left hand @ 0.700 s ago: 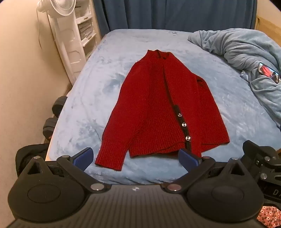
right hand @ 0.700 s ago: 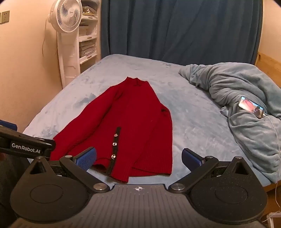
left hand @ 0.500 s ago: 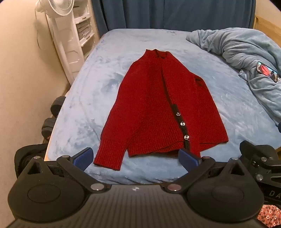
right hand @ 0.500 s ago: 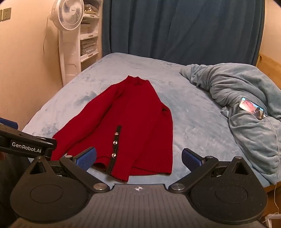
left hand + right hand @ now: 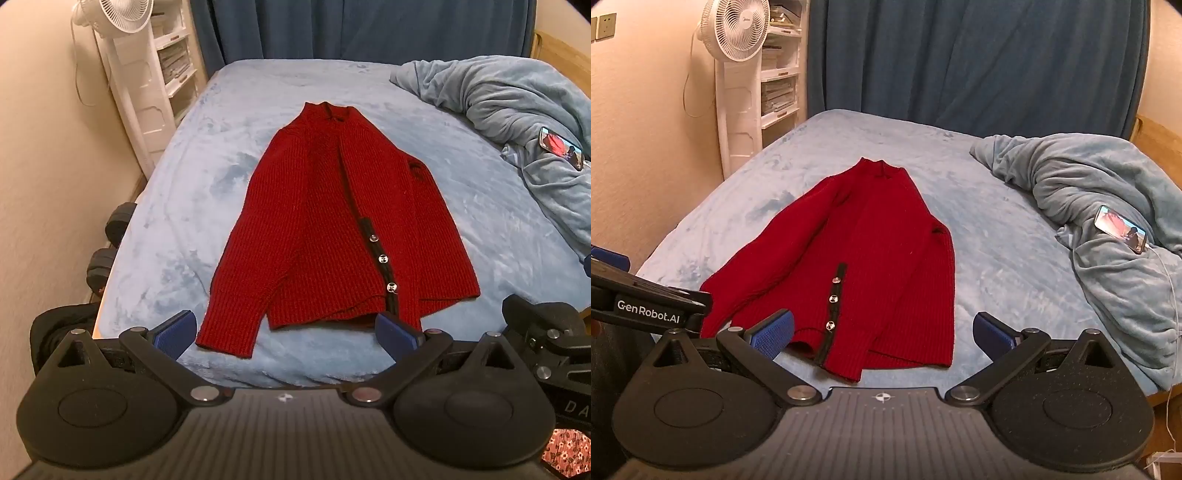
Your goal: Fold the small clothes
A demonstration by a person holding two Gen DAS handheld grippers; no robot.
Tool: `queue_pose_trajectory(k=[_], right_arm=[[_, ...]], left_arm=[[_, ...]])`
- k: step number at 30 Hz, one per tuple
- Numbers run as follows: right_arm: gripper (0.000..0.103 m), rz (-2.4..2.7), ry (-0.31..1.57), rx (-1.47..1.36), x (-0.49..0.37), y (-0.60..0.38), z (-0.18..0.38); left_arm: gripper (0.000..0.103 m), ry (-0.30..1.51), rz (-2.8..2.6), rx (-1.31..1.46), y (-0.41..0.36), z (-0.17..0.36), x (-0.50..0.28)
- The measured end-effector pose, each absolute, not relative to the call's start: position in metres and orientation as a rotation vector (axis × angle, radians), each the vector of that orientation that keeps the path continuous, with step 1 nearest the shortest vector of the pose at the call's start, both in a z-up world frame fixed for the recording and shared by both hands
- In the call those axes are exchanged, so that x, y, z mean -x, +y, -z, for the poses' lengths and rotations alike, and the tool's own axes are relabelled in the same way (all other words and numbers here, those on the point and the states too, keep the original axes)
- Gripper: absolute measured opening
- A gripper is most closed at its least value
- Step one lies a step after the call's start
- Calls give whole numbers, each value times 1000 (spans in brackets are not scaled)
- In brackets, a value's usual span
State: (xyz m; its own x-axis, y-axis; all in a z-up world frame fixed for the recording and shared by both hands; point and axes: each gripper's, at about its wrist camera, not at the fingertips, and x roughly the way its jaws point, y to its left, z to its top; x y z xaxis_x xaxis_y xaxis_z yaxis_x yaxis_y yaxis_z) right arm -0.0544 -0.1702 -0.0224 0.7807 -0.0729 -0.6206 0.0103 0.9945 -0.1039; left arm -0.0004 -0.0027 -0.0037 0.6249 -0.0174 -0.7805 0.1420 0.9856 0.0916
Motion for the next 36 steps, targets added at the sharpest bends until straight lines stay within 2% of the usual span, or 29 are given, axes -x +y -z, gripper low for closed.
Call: queue_pose_trajectory(k=[36], right_arm=[[102,49,680,96,54,-169,26]], left_arm=[[103,891,92,-157,-6,6,1]])
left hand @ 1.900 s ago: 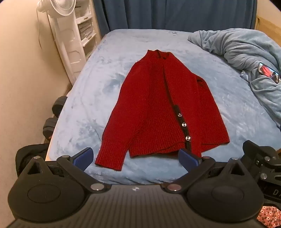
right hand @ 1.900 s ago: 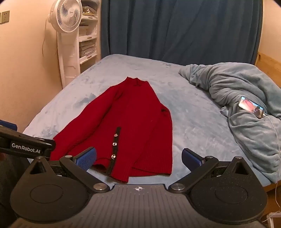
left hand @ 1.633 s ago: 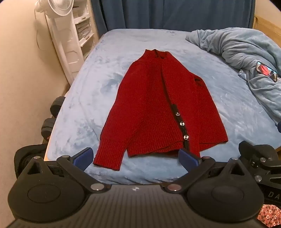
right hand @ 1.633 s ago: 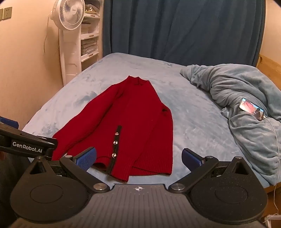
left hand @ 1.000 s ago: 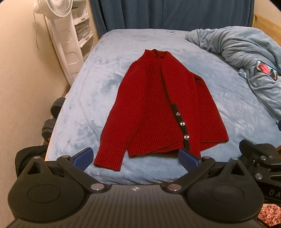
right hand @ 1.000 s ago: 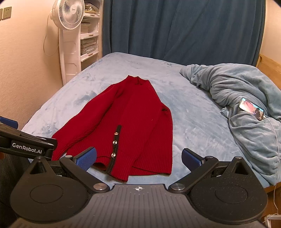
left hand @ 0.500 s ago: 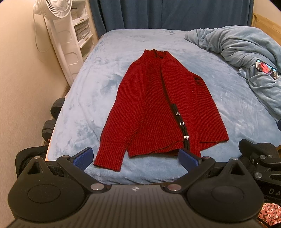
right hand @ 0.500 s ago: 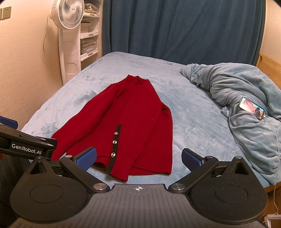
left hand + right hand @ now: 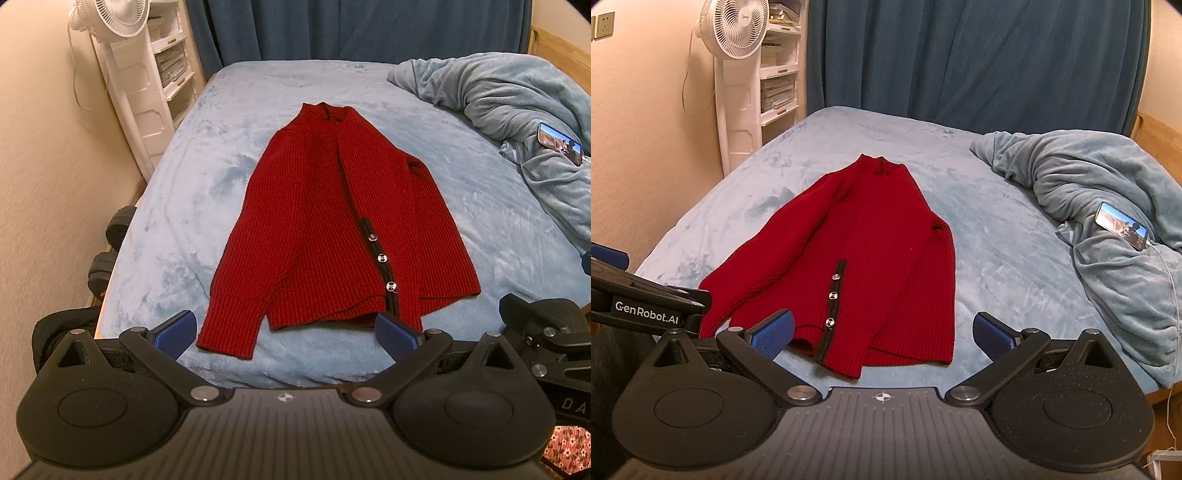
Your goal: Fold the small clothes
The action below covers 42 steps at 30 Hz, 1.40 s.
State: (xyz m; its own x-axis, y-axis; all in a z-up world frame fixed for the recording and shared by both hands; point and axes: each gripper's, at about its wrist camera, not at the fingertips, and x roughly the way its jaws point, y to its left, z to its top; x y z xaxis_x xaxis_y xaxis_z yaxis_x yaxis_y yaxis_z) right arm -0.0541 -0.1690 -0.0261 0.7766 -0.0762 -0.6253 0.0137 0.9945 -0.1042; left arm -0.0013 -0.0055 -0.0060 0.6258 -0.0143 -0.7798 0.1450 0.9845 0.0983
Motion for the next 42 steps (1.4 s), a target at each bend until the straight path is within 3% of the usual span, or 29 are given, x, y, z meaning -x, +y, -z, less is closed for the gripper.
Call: queue_pose_trajectory(k=[42], right_arm=[[102,51,706,80,47,-167,41]], left_arm=[[103,918,82,-151,8,20,-9]])
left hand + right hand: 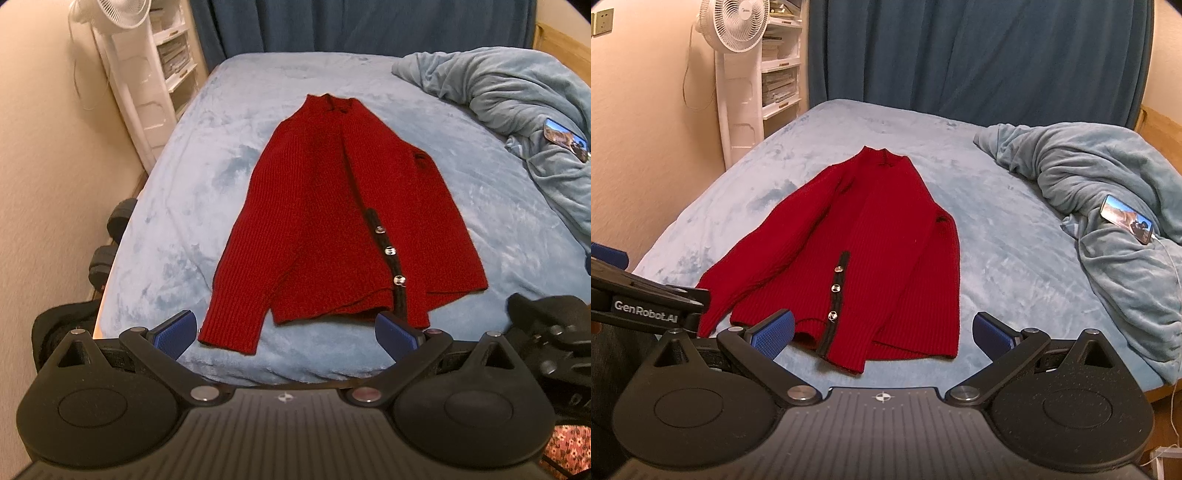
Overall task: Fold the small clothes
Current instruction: 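Grasp the red cardigan's sleeve cuff with the right gripper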
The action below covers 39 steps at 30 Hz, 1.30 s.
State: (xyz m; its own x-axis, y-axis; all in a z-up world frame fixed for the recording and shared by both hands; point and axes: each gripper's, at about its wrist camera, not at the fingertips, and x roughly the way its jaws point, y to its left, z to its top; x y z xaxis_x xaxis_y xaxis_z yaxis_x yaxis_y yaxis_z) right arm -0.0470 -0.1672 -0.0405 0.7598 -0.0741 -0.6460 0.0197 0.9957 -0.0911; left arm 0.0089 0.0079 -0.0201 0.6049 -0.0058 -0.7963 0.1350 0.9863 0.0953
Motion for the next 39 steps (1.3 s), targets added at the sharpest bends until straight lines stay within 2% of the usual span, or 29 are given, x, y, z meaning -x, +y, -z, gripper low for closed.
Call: queue_pose_trajectory(k=[11,21,28,29,31,33,34,35,39], right_arm=[[102,105,848,-43,-34,-199,67],[102,58,1008,-167,-125,-210,116],[101,-101,1055,-51,-215,-166,164],[98,-107,1061,-3,-225,-160,173],[68,-109,1081,87,-238,-159,188],[37,-143,1077,-25,-240,-184,179],[30,-179,1073,-58,-241,-196,169],[17,-191,1063,-31,-242,-207,158],[13,-143,967,176,-262,-273,108]], left_arm=[[103,1048,-58,-110,52,57,-60],[103,1188,-145,-95,74,107,-130],[103,1241,-204,-113,81,131,-157],[103,1249,-209,-118,81,134,-159],[103,1266,-215,-127,80,139,-165],[103,1274,-216,-135,78,143,-168],[103,1277,-216,-141,77,145,-169],[103,1280,-218,-150,75,148,-171],[103,1291,-217,-183,59,156,-185]])
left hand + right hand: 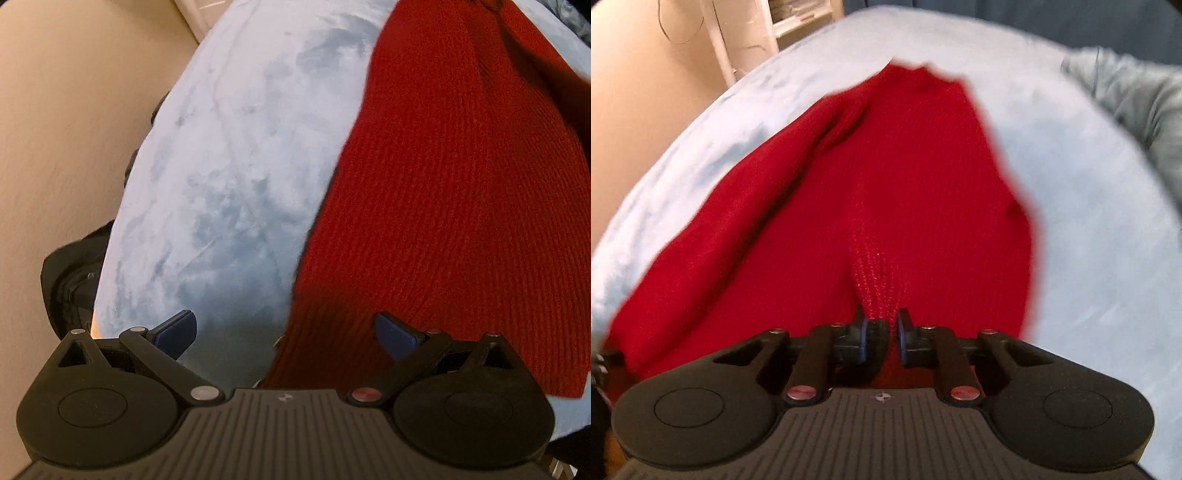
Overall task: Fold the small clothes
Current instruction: 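Grasp the red cardigan's sleeve cuff with the right gripper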
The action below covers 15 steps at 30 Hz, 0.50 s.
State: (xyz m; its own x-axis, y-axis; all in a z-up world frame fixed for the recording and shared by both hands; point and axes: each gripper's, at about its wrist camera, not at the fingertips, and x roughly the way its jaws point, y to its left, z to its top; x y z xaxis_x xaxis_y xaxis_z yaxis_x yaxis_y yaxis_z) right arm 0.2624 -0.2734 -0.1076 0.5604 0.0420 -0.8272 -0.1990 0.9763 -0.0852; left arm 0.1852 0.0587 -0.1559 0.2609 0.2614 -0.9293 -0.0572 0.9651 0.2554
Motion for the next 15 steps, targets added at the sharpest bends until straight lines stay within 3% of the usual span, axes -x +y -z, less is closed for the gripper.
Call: queue_pose_trajectory(k=[3,5,7,8,9,15], right_arm=[[12,188,807,412,-317,-348,72],[11,495,687,420,-351,-405,44],[34,664,604,275,-355,-446,22],[57,638,594,185,-347,-456,19],[69,564,595,105,-335,-459,23],[71,285,844,-166,-250,-417,129]], left_arm=[[103,1255,-209,-210,41,152,-197],[103,1237,-201,-223,31,148,-203],[103,1226,-188,-221,23,143,-209],[103,1218,-176,-215,19,141,-211],[103,1211,-166,-215,16,139,-214],[103,1169,-61,-280,-13,150,-233]])
